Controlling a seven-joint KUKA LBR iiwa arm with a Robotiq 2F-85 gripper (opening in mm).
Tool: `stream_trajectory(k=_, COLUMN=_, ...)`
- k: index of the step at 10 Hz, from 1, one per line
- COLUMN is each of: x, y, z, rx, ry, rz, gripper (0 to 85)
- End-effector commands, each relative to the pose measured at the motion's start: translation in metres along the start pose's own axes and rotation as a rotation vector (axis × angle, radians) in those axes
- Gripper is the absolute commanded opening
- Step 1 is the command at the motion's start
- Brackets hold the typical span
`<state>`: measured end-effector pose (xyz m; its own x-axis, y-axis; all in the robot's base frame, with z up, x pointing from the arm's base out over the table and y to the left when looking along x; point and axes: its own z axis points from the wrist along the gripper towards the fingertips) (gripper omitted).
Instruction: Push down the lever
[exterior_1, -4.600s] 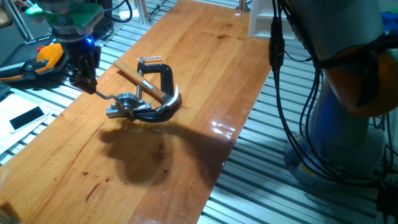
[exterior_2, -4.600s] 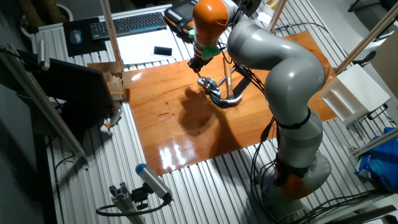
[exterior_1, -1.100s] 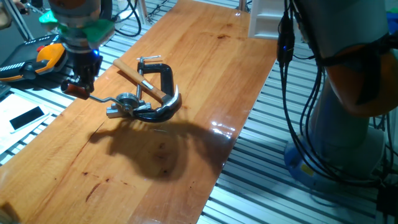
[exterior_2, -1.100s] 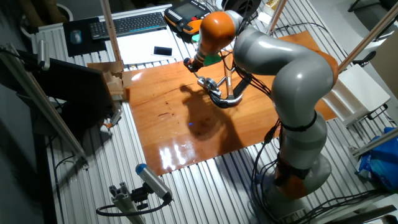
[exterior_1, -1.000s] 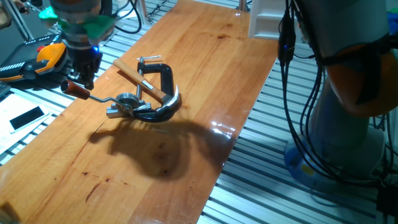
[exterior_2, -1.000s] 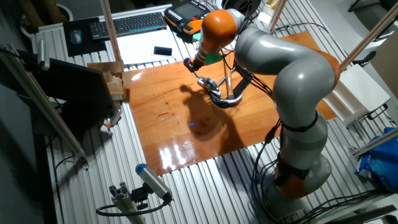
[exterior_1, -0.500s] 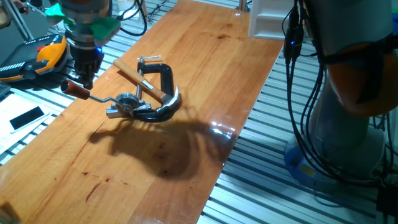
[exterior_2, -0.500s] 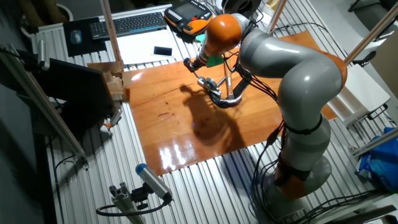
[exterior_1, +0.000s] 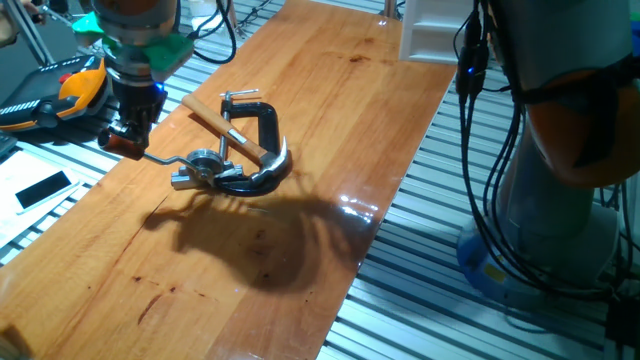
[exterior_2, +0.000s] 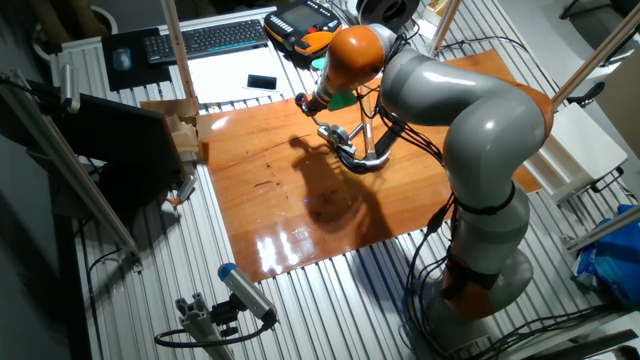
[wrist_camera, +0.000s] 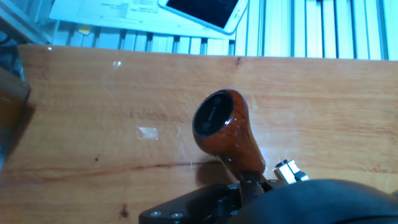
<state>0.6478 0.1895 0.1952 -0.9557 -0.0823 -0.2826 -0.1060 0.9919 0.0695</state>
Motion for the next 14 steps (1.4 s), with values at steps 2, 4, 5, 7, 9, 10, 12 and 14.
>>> stream_trajectory(k=2, x=0.002, y=0.002, z=0.004, rx=-0.001, ry=0.01, rz=0.005, gripper=0.0)
stream_trajectory(k=4, x=0.002, y=0.002, z=0.004, rx=0.001, ry=0.016, rz=0.006, gripper=0.0)
stream_trajectory(k=5, x=0.002, y=0.002, z=0.004, rx=0.001, ry=0.021, rz=0.006, gripper=0.0)
stream_trajectory(k=7, x=0.002, y=0.001, z=-0.003, rx=-0.004, ry=0.06, rz=-0.018, gripper=0.0)
stream_trajectory(k=9, x=0.004, y=-0.011, z=-0.042, rx=-0.009, ry=0.115, rz=-0.048, gripper=0.0)
stream_trajectory(k=10, x=0.008, y=-0.016, z=-0.067, rx=-0.008, ry=0.136, rz=-0.063, gripper=0.0)
stream_trajectory(k=12, x=0.021, y=-0.023, z=-0.088, rx=-0.027, ry=0.138, rz=-0.099, gripper=0.0)
stream_trajectory(k=14, x=0.032, y=-0.026, z=-0.09, rx=-0.044, ry=0.13, rz=-0.099, gripper=0.0)
